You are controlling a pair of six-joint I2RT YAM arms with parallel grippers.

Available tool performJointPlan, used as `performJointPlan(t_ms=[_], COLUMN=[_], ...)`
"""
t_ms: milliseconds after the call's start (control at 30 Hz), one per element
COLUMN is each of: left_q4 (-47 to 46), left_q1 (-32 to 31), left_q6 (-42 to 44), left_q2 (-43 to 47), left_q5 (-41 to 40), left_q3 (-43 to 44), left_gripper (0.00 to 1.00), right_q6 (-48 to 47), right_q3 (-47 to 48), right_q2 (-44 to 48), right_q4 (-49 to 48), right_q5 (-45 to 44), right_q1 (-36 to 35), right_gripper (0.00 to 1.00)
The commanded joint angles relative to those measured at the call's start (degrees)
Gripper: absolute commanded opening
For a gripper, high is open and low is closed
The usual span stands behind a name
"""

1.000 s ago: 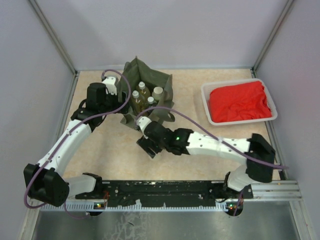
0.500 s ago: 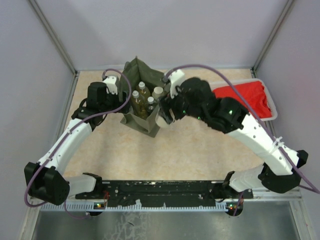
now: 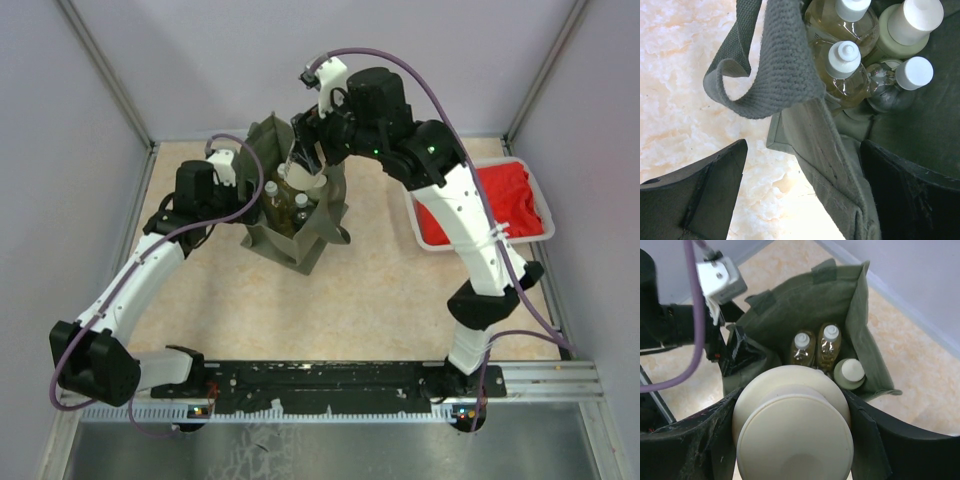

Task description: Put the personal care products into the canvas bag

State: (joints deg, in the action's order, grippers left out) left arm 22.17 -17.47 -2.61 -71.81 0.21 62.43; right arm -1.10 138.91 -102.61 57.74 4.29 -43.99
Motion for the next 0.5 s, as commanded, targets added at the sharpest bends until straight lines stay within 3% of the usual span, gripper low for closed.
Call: performJointPlan(t_ms=[0, 233, 467], left_q4=[2.5, 4.9, 8.6], left_q1=[0.0, 0.1, 0.1], left_q6=[1.9, 3.1, 4.5], left_q2=[-0.5, 0.8, 0.8], left_q5=[-0.5, -2.2, -5.2], left_q3=[3.0, 5.4, 7.6], left_gripper=[1.00, 1.00, 1.00], right_q6=[0.4, 1.0, 3.8], right_q3=[-6.1, -31.0, -34.2], right_q2=[2.1, 7.4, 4.5], right_q4=[-11.1, -28.7, -33.3], right_q5=[4.8, 12.1, 18.4], right_q1=[1.1, 1.1, 1.0], right_gripper=[0.00, 0.00, 0.00])
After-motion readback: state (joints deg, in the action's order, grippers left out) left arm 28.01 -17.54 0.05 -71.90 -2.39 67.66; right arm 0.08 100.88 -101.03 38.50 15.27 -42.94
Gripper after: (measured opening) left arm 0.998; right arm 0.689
